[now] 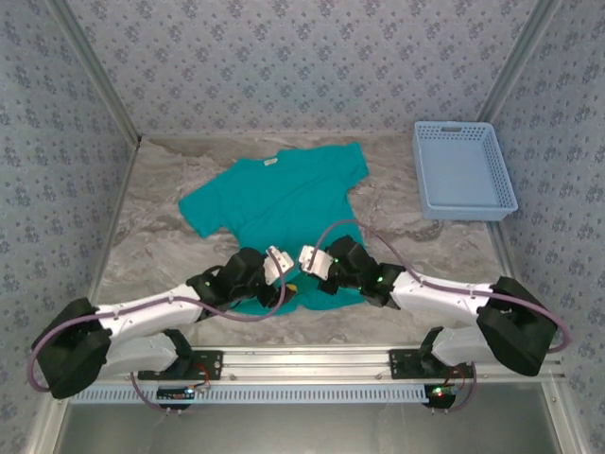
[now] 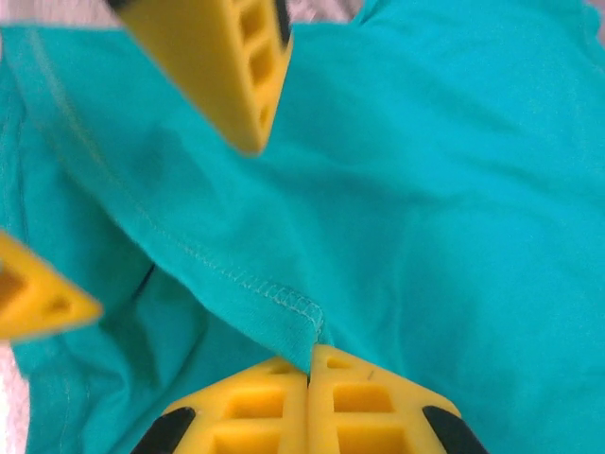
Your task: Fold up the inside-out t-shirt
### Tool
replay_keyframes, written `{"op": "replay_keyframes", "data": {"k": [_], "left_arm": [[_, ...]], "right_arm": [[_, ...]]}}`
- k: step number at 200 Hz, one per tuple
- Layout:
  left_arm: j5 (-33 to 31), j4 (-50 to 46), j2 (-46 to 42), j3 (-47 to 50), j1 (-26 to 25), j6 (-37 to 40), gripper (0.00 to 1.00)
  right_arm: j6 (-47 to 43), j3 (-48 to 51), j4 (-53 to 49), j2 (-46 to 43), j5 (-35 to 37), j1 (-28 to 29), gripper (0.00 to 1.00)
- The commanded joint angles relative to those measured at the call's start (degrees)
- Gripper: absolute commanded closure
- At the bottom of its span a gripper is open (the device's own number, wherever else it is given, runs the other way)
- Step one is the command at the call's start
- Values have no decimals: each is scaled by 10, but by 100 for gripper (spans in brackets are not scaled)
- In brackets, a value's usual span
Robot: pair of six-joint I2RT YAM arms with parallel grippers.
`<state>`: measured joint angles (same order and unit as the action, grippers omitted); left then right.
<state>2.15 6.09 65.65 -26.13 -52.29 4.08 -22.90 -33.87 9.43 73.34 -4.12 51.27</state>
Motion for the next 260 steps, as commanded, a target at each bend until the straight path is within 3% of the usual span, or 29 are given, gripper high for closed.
{"op": "replay_keyframes", "data": {"k": [1,34,54,84,98,111,132,150,179,193,210,230,249,260], "left_arm": [[15,103,35,-15,-4,39,26],[-5,152,97,-23,-3,41,29],[-10,186,109,-16,-3,40,45],[-15,186,114,-26,-3,50,61],[-11,190,114,-29,-3,61,75],[9,179,110,-35,-2,81,100],[74,96,93,-71,10,97,100],[144,26,85,-112,45,51,100],[258,-68,113,-178,115,-48,100],[277,-135,142,-224,122,-50,100],[289,-194,175,-268,123,-45,100],[298,-221,186,-286,130,-60,100],[304,-235,190,-300,138,-75,100],[306,-244,195,-310,146,-83,100]], "right_arm": [[40,16,31,-19,-55,-24,100],[60,34,54,-43,-85,-51,100],[69,48,61,-59,-100,-69,100],[85,62,74,-72,-157,-92,100],[78,61,71,-73,-165,-93,100],[68,59,63,-75,-161,-97,100],[65,61,60,-71,-138,-119,97],[101,47,63,-57,-117,-146,75],[155,48,90,-72,-105,-143,62],[180,61,89,-88,-110,-115,54],[242,92,107,-93,-210,-75,54],[239,98,55,-109,-182,-23,53],[259,110,71,-123,-164,-9,52],[277,115,97,-116,-145,5,45]]}}
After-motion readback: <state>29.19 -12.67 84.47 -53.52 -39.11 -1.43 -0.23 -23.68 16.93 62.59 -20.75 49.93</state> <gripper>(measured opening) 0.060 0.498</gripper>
